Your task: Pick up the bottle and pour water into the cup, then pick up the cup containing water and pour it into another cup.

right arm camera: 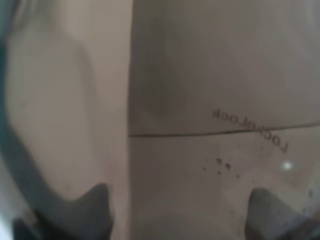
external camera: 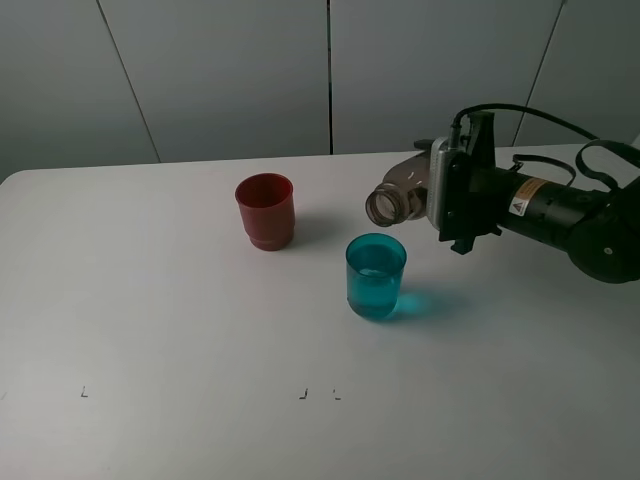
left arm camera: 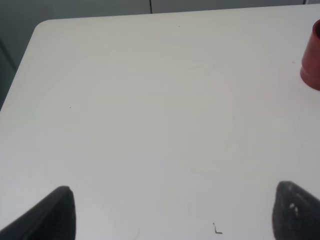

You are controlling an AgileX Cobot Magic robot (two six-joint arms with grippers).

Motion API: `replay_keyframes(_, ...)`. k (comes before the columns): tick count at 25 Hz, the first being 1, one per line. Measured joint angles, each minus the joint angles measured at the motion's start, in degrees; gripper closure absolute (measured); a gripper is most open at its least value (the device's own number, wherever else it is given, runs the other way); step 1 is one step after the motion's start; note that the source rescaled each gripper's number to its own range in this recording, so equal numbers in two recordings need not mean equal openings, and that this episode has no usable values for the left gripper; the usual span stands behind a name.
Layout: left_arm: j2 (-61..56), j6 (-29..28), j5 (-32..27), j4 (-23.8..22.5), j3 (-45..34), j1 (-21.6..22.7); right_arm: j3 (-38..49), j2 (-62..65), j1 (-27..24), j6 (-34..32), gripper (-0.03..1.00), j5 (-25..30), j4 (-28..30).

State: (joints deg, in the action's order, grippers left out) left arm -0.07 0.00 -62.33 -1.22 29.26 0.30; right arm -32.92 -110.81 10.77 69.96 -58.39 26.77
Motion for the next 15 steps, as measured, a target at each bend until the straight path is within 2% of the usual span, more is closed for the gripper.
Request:
replay_keyframes(8,0.0,0.0,0.0,0.0,0.0,0.0,0.2,1.8,0.0,-30.2,0.97,-0.9,-0.6)
replay_keyframes(15,0.0,0.0,0.0,0.0,0.0,0.0,0.2,2.8,0.0,-50.8,0.97,-1.3,-5.9)
